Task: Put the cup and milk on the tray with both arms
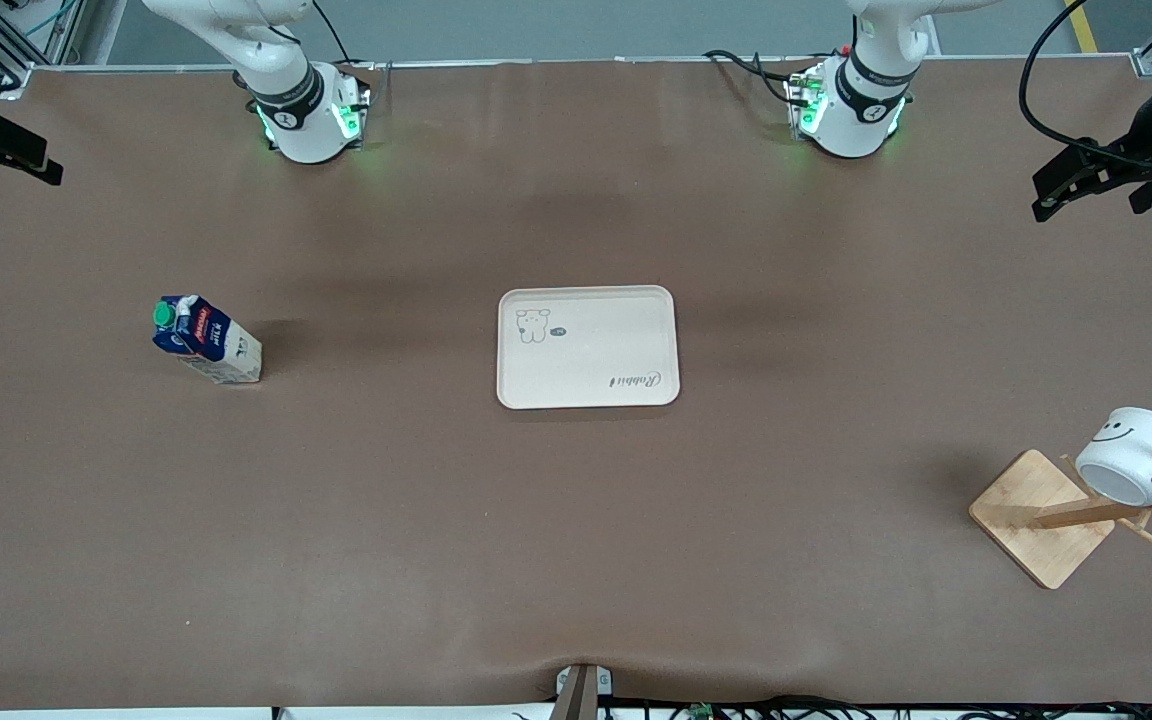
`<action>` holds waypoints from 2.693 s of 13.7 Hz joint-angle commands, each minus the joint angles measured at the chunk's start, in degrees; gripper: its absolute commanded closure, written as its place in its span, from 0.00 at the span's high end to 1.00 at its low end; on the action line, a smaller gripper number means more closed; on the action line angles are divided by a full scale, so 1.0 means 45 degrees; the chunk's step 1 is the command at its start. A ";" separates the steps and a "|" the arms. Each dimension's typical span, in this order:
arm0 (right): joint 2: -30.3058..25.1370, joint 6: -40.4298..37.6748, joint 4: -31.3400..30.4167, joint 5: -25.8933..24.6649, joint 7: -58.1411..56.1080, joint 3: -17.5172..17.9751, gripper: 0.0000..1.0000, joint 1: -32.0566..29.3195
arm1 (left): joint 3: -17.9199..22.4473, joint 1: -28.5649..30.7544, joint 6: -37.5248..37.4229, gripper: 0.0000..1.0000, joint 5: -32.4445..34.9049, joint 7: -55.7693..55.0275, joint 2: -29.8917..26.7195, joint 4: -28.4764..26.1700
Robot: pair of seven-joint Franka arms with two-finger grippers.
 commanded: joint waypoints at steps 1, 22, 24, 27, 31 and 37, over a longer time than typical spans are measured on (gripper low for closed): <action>-0.0257 0.0028 -0.0228 0.0053 -0.0147 0.0114 1.00 -0.0249 | 0.0104 0.0036 -0.0037 1.00 -0.0017 0.0113 0.0026 0.0163; 0.0544 0.0146 0.0320 -0.0045 -0.0342 0.0114 1.00 -0.0347 | 0.0378 0.5191 0.7323 1.00 -0.5249 0.7119 0.2660 -0.1419; 0.0544 0.0127 0.0320 -0.0045 -0.0343 0.0114 1.00 -0.0347 | 0.0397 0.5328 0.7850 1.00 -0.6183 0.8427 0.3148 -0.1400; 0.0544 0.0126 0.0300 -0.0064 -0.0343 0.0114 1.00 -0.0347 | 0.0378 0.5446 0.8533 1.00 -0.7826 1.0167 0.3657 -0.1360; 0.0603 0.0107 0.0281 -0.0122 -0.0343 0.0114 1.00 -0.0367 | 0.0378 0.5427 0.9004 1.00 -0.9680 1.3191 0.4574 -0.1399; 0.1052 0.0224 0.0320 -0.0123 -0.0343 0.0114 1.00 -0.0366 | 0.0339 0.5446 0.9006 0.93 -1.1227 1.5230 0.5221 -0.1439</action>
